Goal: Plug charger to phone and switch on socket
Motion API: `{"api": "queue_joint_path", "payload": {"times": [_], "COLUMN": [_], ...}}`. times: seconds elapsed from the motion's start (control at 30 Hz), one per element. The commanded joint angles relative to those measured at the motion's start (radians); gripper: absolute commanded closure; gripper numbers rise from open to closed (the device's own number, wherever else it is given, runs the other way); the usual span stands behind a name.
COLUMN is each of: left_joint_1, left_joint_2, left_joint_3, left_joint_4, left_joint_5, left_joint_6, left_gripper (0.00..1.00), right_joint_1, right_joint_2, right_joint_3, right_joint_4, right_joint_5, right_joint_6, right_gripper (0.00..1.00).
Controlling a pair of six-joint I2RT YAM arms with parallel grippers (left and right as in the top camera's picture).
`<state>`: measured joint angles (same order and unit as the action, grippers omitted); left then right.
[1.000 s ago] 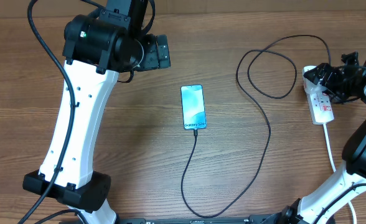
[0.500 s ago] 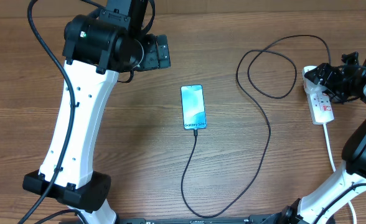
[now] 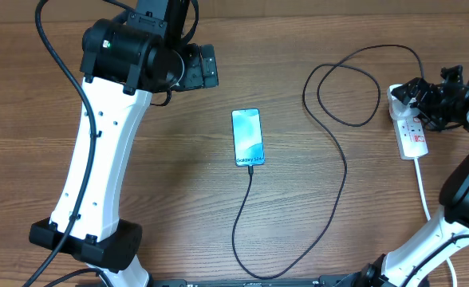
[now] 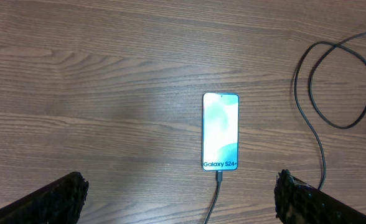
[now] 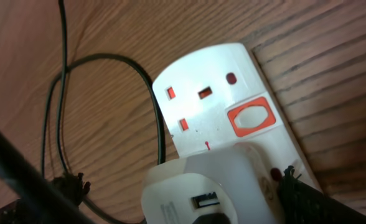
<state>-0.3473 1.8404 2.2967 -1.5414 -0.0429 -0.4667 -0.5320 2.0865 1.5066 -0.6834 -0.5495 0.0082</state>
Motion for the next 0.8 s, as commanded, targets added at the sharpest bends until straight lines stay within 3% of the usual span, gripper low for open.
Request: {"api": "queue_joint_path", "payload": {"times": [0.0,0.27,0.6,0.77], "left_joint_1": [0.001,0.001,0.001,0.001], "left_joint_2": [0.005,0.005,0.005,0.005], "left_joint_3": [-0.006,-0.006,-0.006,-0.006], "left_joint_4": [0.001,0.001,0.002,0.001], "left_joint_5": [-0.019,-0.019,-0.019,-0.019], "left_joint_6": [0.018,0.018,0.018,0.018], "left_gripper": [0.01,0.00,0.00,0.00], "right_joint_1": [-0.022,-0.026,-0.026,-0.021], "right_joint_2": [0.003,0.003,0.003,0.003], "right_joint_3": [-0.006,-0.006,-0.006,-0.007], "right_joint_4": [0.024,-0.032,-0.048,-0.051], "right_joint_5": [-0.067,-0.064,0.079,0.037], "right_joint_6": [0.003,-0.010,-0.010,-0.010], "right_gripper": [0.00,0.00,0.00,0.00]}}
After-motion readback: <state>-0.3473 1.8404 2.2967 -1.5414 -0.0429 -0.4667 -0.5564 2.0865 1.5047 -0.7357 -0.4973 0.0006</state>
